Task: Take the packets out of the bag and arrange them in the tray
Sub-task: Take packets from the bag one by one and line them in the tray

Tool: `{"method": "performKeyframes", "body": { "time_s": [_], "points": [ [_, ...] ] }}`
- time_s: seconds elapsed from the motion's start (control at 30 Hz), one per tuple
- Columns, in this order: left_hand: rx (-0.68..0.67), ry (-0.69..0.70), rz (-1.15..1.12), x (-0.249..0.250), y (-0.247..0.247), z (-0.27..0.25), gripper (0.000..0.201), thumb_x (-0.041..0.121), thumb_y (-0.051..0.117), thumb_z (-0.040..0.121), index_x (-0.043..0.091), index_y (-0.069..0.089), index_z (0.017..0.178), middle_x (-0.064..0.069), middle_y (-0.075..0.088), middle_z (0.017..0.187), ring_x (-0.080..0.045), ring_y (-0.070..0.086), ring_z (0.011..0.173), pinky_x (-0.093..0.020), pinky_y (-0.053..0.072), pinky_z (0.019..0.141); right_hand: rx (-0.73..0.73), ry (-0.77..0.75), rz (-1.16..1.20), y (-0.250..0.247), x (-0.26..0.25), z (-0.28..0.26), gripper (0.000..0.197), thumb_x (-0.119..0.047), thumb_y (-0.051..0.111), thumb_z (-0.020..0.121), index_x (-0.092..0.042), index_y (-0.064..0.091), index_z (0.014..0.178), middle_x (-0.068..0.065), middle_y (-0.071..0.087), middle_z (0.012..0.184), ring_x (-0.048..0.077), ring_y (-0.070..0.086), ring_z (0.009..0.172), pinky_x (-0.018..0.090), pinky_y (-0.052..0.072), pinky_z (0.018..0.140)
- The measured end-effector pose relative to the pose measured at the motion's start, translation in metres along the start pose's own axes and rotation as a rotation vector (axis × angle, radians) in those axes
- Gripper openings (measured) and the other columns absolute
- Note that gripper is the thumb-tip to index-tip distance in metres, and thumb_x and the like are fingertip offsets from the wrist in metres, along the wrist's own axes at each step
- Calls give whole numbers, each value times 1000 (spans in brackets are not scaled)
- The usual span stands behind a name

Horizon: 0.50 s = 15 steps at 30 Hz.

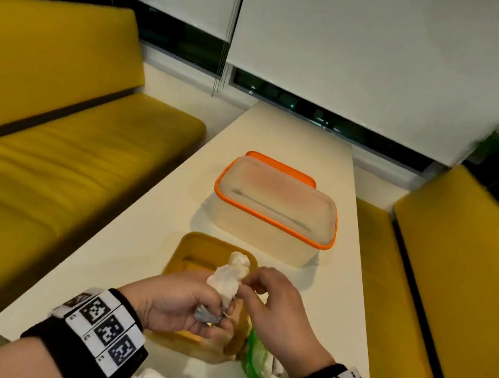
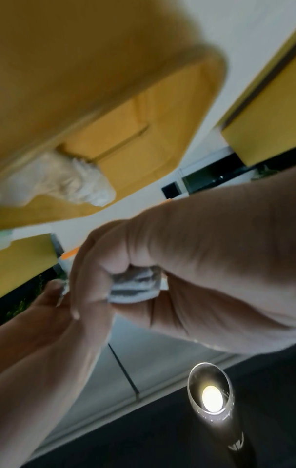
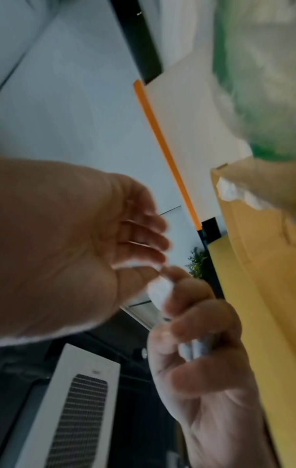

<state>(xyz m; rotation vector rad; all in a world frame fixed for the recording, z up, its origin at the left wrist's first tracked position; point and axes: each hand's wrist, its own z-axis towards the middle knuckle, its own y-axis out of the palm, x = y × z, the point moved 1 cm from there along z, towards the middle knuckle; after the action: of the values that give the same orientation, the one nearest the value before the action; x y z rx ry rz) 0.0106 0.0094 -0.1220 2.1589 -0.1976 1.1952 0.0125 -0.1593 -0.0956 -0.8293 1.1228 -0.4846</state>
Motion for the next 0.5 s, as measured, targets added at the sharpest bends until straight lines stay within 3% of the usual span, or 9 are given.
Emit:
{"method": "performKeyframes", "body": {
  "time_s": [0.07, 0.13, 0.2, 0.3, 0.43, 0.5],
  "points": [
    [105, 12, 23, 4, -17, -8, 40, -13, 50, 73, 8, 56, 106, -8, 60, 77, -20, 64, 71, -28, 52, 53, -207, -15, -150, 12, -1, -6, 17, -43, 61, 83, -27, 64, 87, -7, 62, 91, 10, 53, 88, 29, 42, 81],
    [157, 17, 12, 6, -31, -14, 48, -6, 55, 64, 9, 56, 110, -8, 60, 78, -21, 63, 72, -29, 53, 55, -354, -98, -390, 27, -2, -15, 34, -52, 54, 84, -24, 65, 99, -1, 64, 101, 19, 51, 97, 33, 36, 85],
    [196, 5, -11, 7, -38, -15, 46, 3, 60, 64, 10, 57, 110, -8, 60, 79, -22, 63, 74, -31, 54, 57, -423, -160, -545, 41, -5, -22, 35, -50, 46, 84, -23, 66, 91, 0, 66, 90, 23, 54, 89, 36, 34, 77],
    [252, 2, -75, 8, -43, -13, 24, 13, 61, 84, 10, 59, 108, -8, 59, 76, -21, 62, 70, -31, 53, 57, -457, -140, -731, 59, -6, -27, 33, -49, 42, 71, -27, 63, 61, -9, 57, 53, 12, 55, 56, 27, 39, 59],
    [283, -1, -84, 9, -53, -10, 20, 15, 48, 96, 6, 59, 110, -10, 59, 78, -22, 62, 69, -31, 54, 56, -494, -220, -806, 76, -12, -30, 27, -53, 61, 61, -27, 61, 55, -10, 52, 46, 11, 49, 49, 22, 40, 57],
    [269, -10, -60, 10, -55, -10, 20, 11, 50, 96, 4, 58, 112, -11, 61, 79, -22, 63, 71, -31, 55, 58, -465, -185, -763, 74, -15, -32, 32, -58, 52, 66, -30, 65, 58, -11, 54, 46, 8, 51, 50, 20, 43, 55]
  ]
}}
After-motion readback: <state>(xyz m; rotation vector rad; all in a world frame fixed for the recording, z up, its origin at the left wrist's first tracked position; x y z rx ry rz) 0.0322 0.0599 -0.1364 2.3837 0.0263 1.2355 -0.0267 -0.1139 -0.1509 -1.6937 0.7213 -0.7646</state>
